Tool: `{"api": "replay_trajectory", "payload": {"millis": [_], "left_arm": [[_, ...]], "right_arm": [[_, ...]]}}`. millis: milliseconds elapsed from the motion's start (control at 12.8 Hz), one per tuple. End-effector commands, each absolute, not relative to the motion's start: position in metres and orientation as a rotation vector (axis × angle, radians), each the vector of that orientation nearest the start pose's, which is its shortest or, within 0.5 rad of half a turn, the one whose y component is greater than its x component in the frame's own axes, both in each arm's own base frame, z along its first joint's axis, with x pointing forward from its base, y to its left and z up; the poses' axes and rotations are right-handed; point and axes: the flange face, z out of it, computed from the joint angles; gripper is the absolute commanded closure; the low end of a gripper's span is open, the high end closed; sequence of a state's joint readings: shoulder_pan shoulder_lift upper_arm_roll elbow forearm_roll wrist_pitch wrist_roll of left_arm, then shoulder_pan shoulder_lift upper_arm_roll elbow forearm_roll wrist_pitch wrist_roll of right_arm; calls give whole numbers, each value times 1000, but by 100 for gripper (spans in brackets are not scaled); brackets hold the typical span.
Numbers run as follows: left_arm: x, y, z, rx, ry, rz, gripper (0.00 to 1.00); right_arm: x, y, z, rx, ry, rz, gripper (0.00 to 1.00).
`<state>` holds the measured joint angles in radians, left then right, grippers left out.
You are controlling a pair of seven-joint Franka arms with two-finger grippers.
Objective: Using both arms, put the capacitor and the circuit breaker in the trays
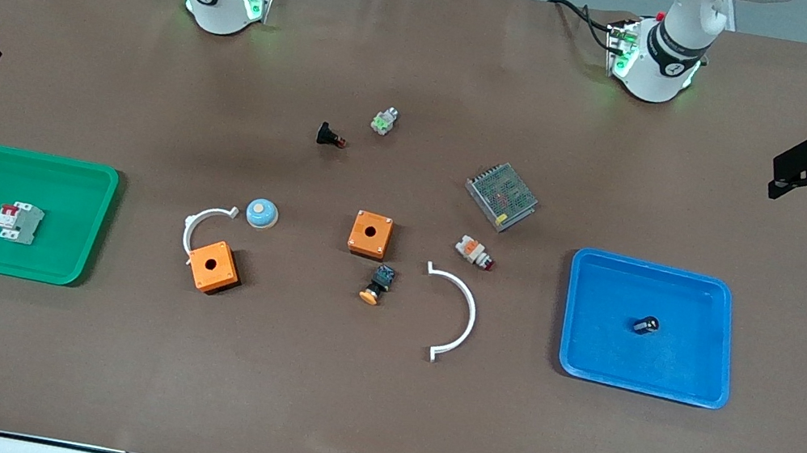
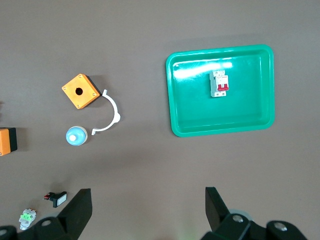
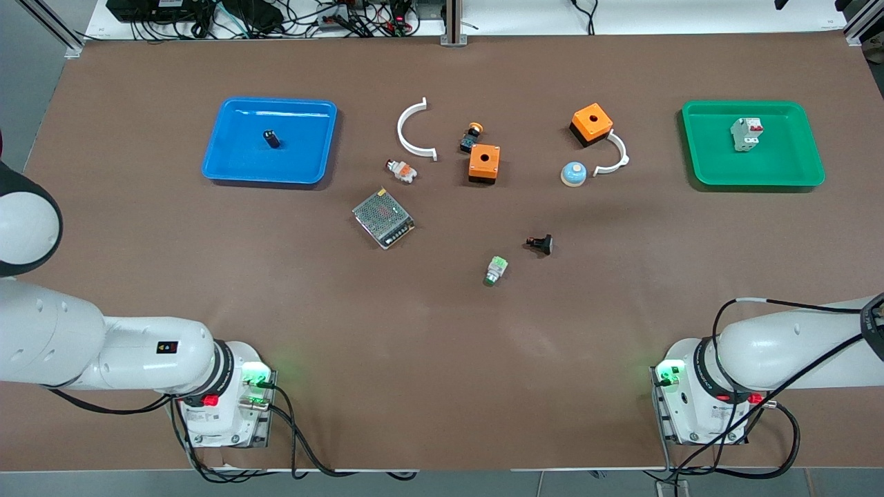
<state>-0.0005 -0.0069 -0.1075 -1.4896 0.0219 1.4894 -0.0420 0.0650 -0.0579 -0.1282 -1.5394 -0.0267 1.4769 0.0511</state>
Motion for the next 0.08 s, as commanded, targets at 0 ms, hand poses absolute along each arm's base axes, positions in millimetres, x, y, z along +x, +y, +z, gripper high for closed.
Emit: {"api": "replay_trajectory", "payload": {"millis": [0], "left_arm": [[536, -56, 665, -3086, 127, -17, 0]], "right_arm": [[524, -38, 664, -3157, 171, 1, 0]]}}
